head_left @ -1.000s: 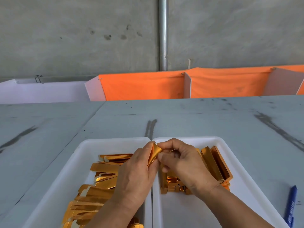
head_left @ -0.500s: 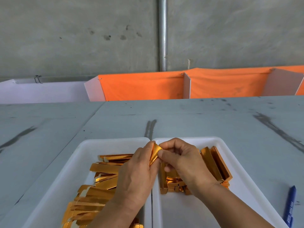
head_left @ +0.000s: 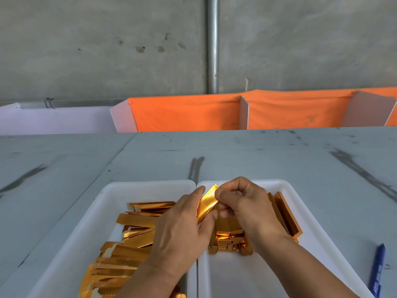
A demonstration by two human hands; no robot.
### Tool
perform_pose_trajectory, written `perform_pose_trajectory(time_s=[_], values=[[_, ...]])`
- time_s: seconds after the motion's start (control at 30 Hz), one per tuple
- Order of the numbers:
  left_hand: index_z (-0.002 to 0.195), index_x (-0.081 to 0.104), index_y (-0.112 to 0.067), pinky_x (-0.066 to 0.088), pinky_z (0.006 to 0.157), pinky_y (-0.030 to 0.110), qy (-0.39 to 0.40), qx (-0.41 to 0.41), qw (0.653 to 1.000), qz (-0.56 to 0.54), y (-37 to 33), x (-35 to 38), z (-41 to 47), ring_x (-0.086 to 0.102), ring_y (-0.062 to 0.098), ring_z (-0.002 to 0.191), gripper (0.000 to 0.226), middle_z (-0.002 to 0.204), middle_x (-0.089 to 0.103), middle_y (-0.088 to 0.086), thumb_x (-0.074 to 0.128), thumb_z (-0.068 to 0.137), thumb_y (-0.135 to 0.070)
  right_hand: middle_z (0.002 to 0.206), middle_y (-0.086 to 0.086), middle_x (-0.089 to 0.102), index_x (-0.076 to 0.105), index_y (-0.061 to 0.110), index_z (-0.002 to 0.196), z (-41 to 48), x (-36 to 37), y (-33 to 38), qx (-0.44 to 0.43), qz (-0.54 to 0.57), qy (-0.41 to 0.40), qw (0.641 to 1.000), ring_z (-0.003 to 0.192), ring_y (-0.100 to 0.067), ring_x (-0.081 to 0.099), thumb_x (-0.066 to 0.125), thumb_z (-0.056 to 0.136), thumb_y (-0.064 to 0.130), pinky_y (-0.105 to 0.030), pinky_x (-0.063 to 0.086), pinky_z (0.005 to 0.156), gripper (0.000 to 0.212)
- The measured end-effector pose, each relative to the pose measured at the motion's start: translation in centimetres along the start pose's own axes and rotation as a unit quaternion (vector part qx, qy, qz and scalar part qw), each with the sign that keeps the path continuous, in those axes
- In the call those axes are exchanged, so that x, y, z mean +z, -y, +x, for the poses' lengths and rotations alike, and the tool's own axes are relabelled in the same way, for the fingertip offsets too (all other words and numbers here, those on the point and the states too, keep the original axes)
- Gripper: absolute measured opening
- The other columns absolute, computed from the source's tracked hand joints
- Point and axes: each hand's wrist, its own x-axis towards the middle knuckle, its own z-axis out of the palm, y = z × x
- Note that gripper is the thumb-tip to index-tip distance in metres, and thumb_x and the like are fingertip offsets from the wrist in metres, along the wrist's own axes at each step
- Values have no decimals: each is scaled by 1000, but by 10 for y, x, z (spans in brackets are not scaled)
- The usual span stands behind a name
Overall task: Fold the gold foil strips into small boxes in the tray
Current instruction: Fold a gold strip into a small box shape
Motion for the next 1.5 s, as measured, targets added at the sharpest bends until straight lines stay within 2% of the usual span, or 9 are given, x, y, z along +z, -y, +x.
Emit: perform_pose_trajectory(time_s=[0.17, 0.33, 0.53, 0.63, 0.7, 0.87, 1.1, 1.37, 1.5], values=[[138, 38, -36, 47, 74, 9, 28, -6, 1000, 5, -1, 1, 2, 57, 1, 91, 60, 108, 56, -19, 26, 86, -64, 66, -6, 68, 70, 16, 92, 2, -3, 1, 11, 1, 1, 1000, 56, -14, 62, 71, 89, 19, -26, 57, 64, 4], [138, 41, -32, 47, 72, 11, 35, -30, 999, 1, 1, 0, 4, 57, 5, 87, 57, 101, 55, -16, 35, 89, -60, 72, -12, 69, 63, 26, 107, -2, 2, 0, 20, -22, 74, 997, 61, -14, 58, 70, 90, 13, -22, 54, 64, 22], [144, 32, -38, 52, 72, 19, 26, -79, 992, -90, -4, -8, 6, 57, 0, 86, 76, 105, 53, -19, 27, 78, -76, 64, -2, 63, 66, 32, 107, 8, -8, 1, 3, -19, -25, 1000, 62, -16, 61, 61, 93, 7, -36, 56, 72, 29], [139, 40, -36, 40, 72, 11, -20, -160, 983, -91, 7, -9, 11, 54, 2, 94, 54, 119, 52, -13, 34, 90, -59, 57, 5, 59, 63, 40, 113, 17, -21, -1, 18, -79, -66, 995, 54, -8, 58, 54, 95, 11, -23, 56, 60, 36], [135, 47, -31, 33, 71, 11, -39, -201, 976, -69, 16, -13, 14, 49, 3, 97, 39, 125, 52, -7, 39, 97, -41, 60, 2, 59, 60, 42, 124, 20, -26, -5, 38, -120, -65, 990, 57, -14, 56, 50, 97, 14, -26, 53, 58, 40], [130, 53, -27, 34, 80, 20, -64, -267, 961, -41, 29, -21, 17, 45, 6, 97, 33, 123, 53, -2, 45, 99, -20, 58, 8, 55, 48, 39, 143, 21, -23, -14, 16, -269, -29, 963, 37, -2, 44, 45, 101, 22, -16, 40, 45, 45], [130, 55, -23, 41, 86, 27, -76, -329, 941, -32, 41, -31, 19, 53, 21, 112, 38, 130, 48, 4, 44, 96, -7, 86, 5, 71, 44, 32, 146, 17, -17, -12, 18, -268, -1, 963, 70, -7, 67, 45, 102, 15, -6, 43, 48, 47], [121, 57, -30, 42, 79, 25, 158, -314, 932, 85, 58, -24, 11, 48, 13, 98, 41, 106, 43, -7, 56, 83, -16, 92, 9, 65, 52, 34, 133, 14, -14, -13, -22, -328, -8, 944, 64, -13, 63, 43, 102, 19, -21, 50, 52, 36], [123, 54, -31, 48, 91, 32, 253, -280, 914, 147, 61, -11, -1, 53, 15, 102, 41, 113, 50, -7, 59, 83, -21, 94, 13, 62, 52, 35, 133, 15, -14, -15, -33, -345, -7, 938, 67, -12, 64, 44, 102, 21, -22, 53, 58, 35]])
